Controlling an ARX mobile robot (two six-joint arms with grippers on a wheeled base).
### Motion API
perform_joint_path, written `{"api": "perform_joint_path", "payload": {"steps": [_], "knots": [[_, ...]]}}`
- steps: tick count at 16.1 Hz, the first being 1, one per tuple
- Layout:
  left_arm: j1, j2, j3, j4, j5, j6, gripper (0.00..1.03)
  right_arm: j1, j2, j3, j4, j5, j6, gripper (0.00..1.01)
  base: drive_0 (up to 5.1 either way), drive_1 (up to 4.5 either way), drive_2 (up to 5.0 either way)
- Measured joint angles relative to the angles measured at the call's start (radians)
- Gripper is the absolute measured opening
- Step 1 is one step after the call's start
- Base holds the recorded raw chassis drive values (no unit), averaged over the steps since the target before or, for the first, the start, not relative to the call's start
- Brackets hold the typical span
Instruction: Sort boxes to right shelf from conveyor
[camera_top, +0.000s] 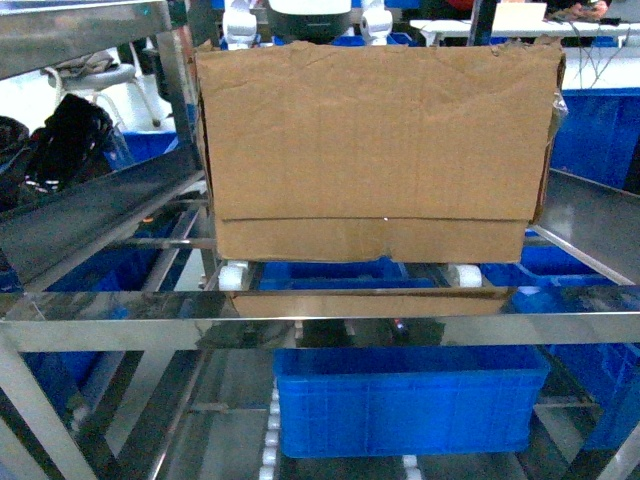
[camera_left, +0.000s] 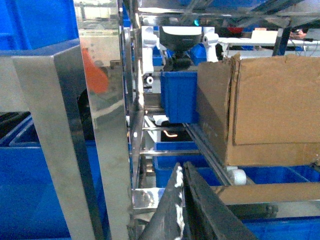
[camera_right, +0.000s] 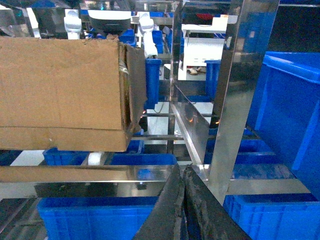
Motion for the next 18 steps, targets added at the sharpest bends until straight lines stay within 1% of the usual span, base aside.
{"api": "perform_joint_path", "payload": {"steps": [1, 2, 5, 8, 14, 15, 16, 17, 18], "knots": [[0.000, -0.024, 0.000, -0.023, 0.000, 0.000, 0.02, 0.000, -0.030, -0.006, -0.022, 0.000, 0.000, 0.02, 0.0, 0.00, 0.0], [0.000, -0.063, 0.000, -0.062, 0.000, 0.000, 0.02, 0.000, -0.037, -0.032, 0.018, 0.000, 0.000, 0.02, 0.0, 0.00, 0.0], [0.000, -0.159, 0.000, -0.153, 0.000, 0.000, 0.02, 0.000, -0.132, -0.032, -0.076, 0.000, 0.000, 0.02, 0.0, 0.00, 0.0], [0.000, -0.229, 0.000, -0.220, 0.000, 0.000, 0.02, 0.000, -0.198, -0.032, -0.145, 0.000, 0.000, 0.02, 0.0, 0.00, 0.0], [0.000, -0.312, 0.000, -0.301, 0.000, 0.000, 0.02, 0.000, -0.281, -0.032, -0.231, 0.000, 0.000, 0.02, 0.0, 0.00, 0.0], [0.000, -0.359, 0.002, -0.367, 0.000, 0.000, 0.02, 0.000, -0.306, -0.031, -0.267, 0.000, 0.000, 0.02, 0.0, 0.00, 0.0], [0.000, -0.449, 0.001, -0.491, 0.000, 0.000, 0.02, 0.000, -0.402, -0.031, -0.407, 0.000, 0.000, 0.02, 0.0, 0.00, 0.0], [0.000, -0.474, 0.004, -0.460, 0.000, 0.000, 0.02, 0.000, -0.454, -0.031, -0.394, 0.000, 0.000, 0.02, 0.0, 0.00, 0.0], [0.000, -0.476, 0.000, -0.486, 0.002, 0.001, 0.02, 0.000, -0.455, -0.031, -0.413, -0.001, 0.000, 0.02, 0.0, 0.00, 0.0]]}}
